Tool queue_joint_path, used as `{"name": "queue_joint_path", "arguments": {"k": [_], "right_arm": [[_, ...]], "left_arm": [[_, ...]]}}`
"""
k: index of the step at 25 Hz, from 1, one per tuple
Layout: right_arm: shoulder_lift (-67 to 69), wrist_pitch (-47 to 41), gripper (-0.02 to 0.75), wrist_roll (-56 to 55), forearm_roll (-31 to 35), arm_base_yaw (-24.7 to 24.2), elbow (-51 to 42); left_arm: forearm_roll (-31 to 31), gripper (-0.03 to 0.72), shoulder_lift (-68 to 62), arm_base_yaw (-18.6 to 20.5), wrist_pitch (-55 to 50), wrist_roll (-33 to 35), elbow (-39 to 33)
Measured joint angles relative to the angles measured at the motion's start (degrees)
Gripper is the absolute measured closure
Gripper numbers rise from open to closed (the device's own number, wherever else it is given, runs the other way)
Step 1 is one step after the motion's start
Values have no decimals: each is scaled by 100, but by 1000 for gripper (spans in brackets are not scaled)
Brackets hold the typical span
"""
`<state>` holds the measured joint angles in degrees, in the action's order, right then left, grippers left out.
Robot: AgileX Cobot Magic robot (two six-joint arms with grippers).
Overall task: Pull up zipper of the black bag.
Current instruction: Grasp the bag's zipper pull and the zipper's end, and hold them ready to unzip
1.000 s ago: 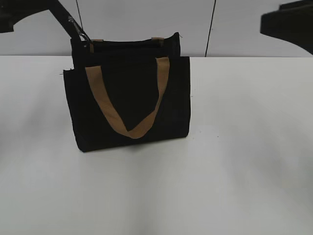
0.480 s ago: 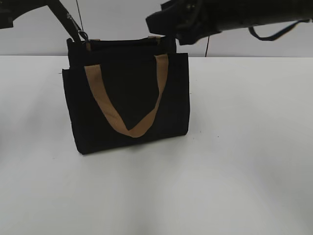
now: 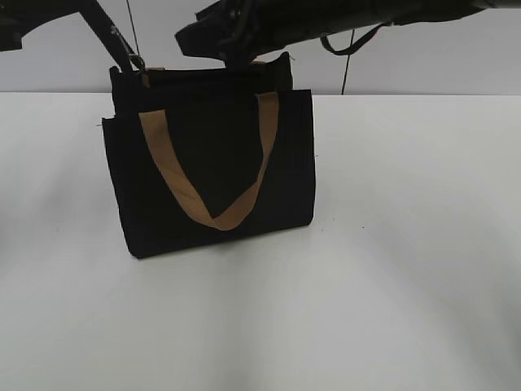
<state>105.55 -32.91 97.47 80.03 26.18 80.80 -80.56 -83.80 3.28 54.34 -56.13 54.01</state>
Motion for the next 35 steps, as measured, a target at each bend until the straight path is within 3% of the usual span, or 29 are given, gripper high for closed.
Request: {"name": "queue_joint_path", "arguments": {"k": [8,17,35], "right_arm": [[708,-80,395,299,-175,471,734],[972,351,395,383,-272,483,867],[1390,377,395,429,-277,608,1313]], "left_arm": [[-12,665,0,0,-59,50,4],[-141,666,0,0,-67,63,11],[-179,666,0,0,-50,63,11]]}}
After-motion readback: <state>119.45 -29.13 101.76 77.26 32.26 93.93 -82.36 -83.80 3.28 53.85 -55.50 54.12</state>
